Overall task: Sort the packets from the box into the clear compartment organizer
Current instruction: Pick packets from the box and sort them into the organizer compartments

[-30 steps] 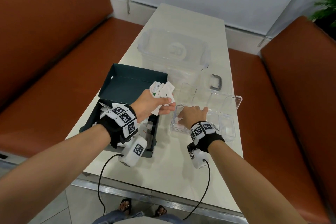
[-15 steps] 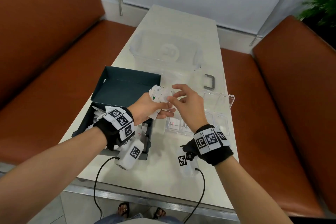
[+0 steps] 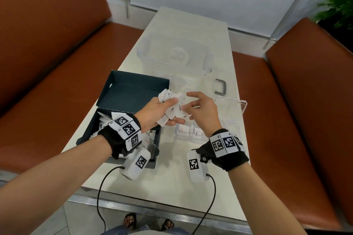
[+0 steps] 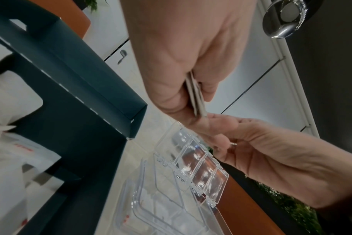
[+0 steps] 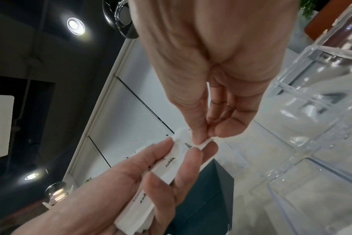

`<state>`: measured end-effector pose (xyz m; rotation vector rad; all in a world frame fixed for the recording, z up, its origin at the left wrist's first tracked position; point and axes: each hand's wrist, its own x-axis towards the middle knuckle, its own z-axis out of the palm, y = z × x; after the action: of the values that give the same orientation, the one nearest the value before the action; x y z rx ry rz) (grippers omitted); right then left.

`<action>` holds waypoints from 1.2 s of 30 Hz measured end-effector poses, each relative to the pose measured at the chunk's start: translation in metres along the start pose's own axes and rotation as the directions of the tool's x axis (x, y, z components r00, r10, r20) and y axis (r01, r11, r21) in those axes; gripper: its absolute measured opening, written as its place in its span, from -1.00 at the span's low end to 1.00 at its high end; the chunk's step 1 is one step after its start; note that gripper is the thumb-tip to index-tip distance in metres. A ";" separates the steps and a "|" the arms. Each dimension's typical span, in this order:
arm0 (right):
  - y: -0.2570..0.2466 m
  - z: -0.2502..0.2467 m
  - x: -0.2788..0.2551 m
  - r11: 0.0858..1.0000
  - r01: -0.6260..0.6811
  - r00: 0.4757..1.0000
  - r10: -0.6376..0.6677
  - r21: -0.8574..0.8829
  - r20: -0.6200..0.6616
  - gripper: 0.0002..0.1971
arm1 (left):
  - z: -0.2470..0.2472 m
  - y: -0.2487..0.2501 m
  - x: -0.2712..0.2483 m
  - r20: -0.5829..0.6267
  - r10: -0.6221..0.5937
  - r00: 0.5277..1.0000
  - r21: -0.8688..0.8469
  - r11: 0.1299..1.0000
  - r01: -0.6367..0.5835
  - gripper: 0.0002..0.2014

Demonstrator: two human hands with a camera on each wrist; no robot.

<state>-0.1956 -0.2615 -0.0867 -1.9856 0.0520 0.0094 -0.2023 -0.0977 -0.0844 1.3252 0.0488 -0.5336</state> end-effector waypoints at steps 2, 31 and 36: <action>0.001 -0.001 0.002 0.999 -0.041 0.999 0.041 0.021 0.003 -0.62 | 0.000 0.000 -0.001 0.005 0.002 1.000 -0.009 1.000 -0.002 -0.71; -0.001 -0.011 -0.003 0.958 -0.086 0.992 0.107 0.274 -0.061 -0.96 | 0.007 -0.005 0.001 0.043 0.070 0.997 0.057 0.996 -0.072 -0.69; 0.007 -0.047 0.009 0.981 -0.135 0.990 0.139 0.143 -0.024 -0.94 | 0.009 -0.006 0.004 0.023 0.058 0.998 0.067 0.996 -0.060 -0.67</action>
<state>-0.1878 -0.3074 -0.0746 -1.8378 0.2059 0.0600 -0.2033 -0.1080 -0.0892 1.3824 -0.0254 -0.5025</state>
